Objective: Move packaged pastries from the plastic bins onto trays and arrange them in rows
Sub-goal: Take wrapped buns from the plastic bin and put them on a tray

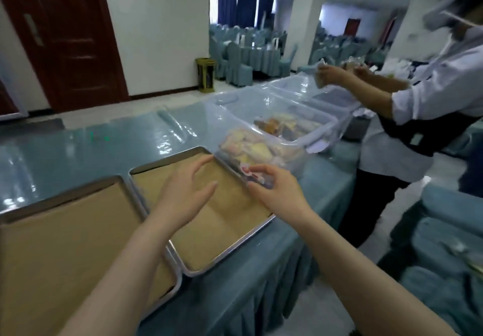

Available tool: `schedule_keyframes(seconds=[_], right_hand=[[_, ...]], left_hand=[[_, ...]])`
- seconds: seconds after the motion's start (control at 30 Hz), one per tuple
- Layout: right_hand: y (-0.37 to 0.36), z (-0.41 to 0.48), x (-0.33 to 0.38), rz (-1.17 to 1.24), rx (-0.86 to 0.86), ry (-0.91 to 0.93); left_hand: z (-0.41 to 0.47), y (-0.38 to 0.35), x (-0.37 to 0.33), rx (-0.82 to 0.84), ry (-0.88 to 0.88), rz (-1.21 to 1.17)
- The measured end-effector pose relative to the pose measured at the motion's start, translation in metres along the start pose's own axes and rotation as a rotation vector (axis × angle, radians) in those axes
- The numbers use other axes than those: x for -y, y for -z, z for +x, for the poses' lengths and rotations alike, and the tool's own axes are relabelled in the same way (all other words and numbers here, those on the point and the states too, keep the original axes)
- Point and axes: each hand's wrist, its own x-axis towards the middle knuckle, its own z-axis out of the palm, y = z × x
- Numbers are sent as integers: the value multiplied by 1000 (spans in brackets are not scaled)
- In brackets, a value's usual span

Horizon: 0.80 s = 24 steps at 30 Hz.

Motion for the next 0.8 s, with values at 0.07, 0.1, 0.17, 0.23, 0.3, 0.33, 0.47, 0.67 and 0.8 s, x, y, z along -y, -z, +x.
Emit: schedule_keyframes(seconds=[0.07,0.1,0.17,0.23,0.3,0.33,0.47,0.67,0.8], right_hand=[[33,19,-22,-8,-6,19],[47,28,-32,-1,-4,20],[72,47,-50,13,-9,19],[89,66,-65,51,-30,9],[98,84,-80,81,-38,21],[101,93,-87,88,-36,35],[107,136,-107,147,-68,61],[115,207,-125,108,-74,101],[124,258,-140,-6,-42,96]], left_hand=[[28,-33,-16,-29,9,-27],[40,-48,-22,-42,13,-32],[62,-73,-31,-73,17,-35],[82,-93,-36,-88,36,-28],[100,-108,-38,-89,54,-18],[110,-115,-37,-84,60,-15],[151,-135,-31,-52,69,-31],[230,-159,-6,-51,80,-86],[278,-178,16,-41,132,-157]])
